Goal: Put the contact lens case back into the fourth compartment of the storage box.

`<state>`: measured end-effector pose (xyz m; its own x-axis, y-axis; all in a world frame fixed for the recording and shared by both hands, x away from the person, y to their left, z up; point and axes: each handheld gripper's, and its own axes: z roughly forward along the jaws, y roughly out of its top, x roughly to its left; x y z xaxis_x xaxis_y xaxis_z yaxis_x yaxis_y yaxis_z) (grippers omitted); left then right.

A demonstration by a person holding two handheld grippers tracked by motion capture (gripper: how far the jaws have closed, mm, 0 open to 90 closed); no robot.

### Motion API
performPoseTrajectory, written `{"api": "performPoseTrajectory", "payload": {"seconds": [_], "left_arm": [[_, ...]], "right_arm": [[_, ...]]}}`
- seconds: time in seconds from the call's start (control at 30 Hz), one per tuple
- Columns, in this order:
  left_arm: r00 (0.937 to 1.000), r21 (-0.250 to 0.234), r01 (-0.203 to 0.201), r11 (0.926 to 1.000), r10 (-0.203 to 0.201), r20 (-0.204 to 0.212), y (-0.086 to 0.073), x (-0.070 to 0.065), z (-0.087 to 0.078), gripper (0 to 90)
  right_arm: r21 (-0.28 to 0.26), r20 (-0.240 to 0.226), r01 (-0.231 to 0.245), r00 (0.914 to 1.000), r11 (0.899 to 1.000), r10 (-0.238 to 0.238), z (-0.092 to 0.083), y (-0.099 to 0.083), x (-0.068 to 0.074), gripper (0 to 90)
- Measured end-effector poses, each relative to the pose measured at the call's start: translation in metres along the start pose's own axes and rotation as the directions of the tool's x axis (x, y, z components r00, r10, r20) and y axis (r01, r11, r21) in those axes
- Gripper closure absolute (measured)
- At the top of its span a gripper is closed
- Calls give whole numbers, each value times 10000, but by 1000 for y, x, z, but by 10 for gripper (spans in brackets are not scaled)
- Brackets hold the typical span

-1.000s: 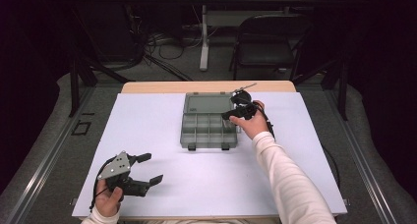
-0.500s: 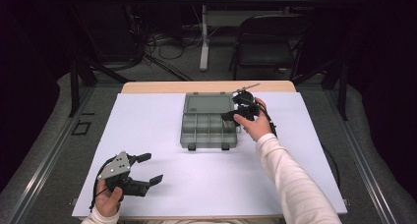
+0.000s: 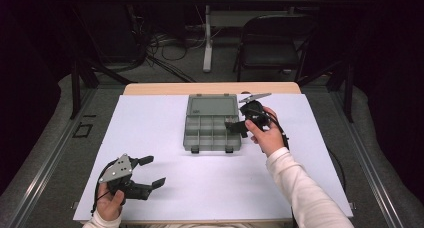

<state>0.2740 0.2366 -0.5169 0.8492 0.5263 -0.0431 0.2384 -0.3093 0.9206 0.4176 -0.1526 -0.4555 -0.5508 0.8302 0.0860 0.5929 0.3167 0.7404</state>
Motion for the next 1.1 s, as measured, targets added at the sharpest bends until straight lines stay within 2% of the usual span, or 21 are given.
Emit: {"api": "performPoseTrajectory", "payload": {"seconds": [0.2, 0.57, 0.73, 0.9, 1.1], "left_arm": [[10000, -36, -26, 10000, 26, -44, 0, 0, 0, 160], [10000, 8, -27, 10000, 27, -47, 0, 0, 0, 160], [10000, -42, -5, 10000, 4, -74, 0, 0, 0, 160], [10000, -35, -15, 10000, 15, -76, 0, -1, 0, 160], [10000, -42, -13, 10000, 12, -91, 0, 0, -1, 160]], "right_arm": [[-268, -132, 31, 9999, 9996, -34, -14, -12, 7, 141], [-749, 18, 324, 9995, 9967, -323, -41, -41, 22, 141], [-903, -70, 336, 9994, 9953, -344, -47, -53, 28, 141], [-1026, 100, 477, 9988, 9936, -470, -50, -63, 35, 140], [-1164, 100, 413, 9991, 9923, -404, -50, -79, 42, 140]]}}
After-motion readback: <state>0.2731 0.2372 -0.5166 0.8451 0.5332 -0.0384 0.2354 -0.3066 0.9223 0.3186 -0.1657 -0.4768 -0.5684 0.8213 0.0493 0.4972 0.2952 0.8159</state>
